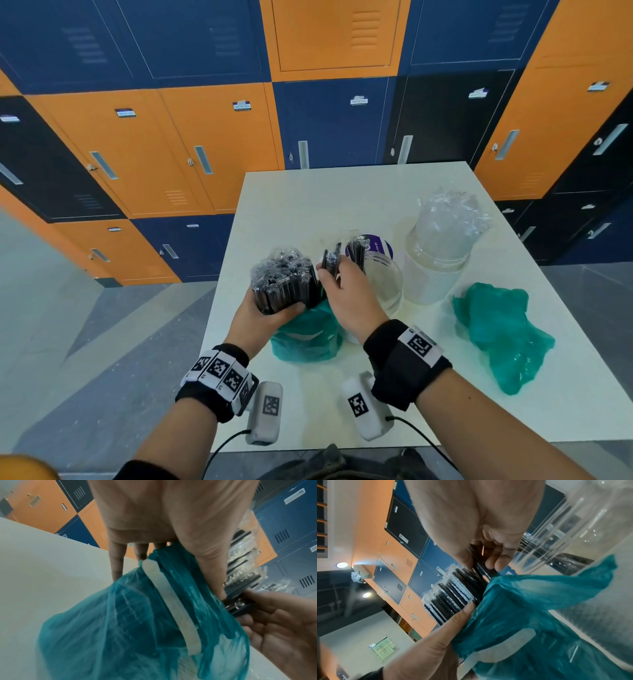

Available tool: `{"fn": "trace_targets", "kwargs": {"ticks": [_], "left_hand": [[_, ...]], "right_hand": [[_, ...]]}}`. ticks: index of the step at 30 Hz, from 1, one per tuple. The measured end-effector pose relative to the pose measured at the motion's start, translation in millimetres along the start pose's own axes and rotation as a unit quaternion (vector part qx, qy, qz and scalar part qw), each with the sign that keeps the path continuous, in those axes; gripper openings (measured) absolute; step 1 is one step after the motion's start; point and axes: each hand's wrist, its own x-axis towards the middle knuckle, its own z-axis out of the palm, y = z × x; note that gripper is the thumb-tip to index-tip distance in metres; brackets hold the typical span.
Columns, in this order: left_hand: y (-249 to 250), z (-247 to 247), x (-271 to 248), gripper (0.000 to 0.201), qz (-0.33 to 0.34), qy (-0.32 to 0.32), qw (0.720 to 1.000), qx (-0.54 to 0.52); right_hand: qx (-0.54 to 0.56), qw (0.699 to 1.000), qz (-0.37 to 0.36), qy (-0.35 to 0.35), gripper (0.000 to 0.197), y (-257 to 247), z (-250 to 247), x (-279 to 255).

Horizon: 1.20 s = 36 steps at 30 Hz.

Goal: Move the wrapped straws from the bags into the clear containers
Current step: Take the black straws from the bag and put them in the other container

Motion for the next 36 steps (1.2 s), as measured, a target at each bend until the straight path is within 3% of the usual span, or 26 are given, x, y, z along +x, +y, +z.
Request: {"fn": "trace_targets", "kwargs": {"ticks": [7,11,21,25,30,36], "left_hand": [[3.1,5.4,2.1,0.074,0.004,0.032,0.999,0.007],[5.6,8.6,2.5,0.07,0.0,0.043,0.999,0.028],[7.8,11.9,-0.1,0.073,-0.011,0.056,0.998,0.021],[4.4,11.2,0.5,0.076,-0.016,0.057,0.998,0.018],[7.5,14.0,-3.7,0.071,-0.03,0.063,0.998,0.003],[12.5,15.2,-7.2,0.067,-0.038,0.056,0.998,0.0]], "right_hand": [[-0.03,0.999,-0.033,0.025,0.032,-9.8,-17.3,6.5],[0.014,0.999,-0.038,0.008,0.017,-34.3,-51.1,16.4],[-0.007,0.988,-0.082,0.134,0.014,-64.2,-117.6,32.4],[-0.111,0.991,-0.022,0.067,0.022,-36.6,-107.9,29.9],[-0.139,0.987,0.07,-0.035,0.029,29.0,-62.9,25.4],[-0.185,0.98,0.056,-0.041,0.032,33.4,-47.0,19.5]]}}
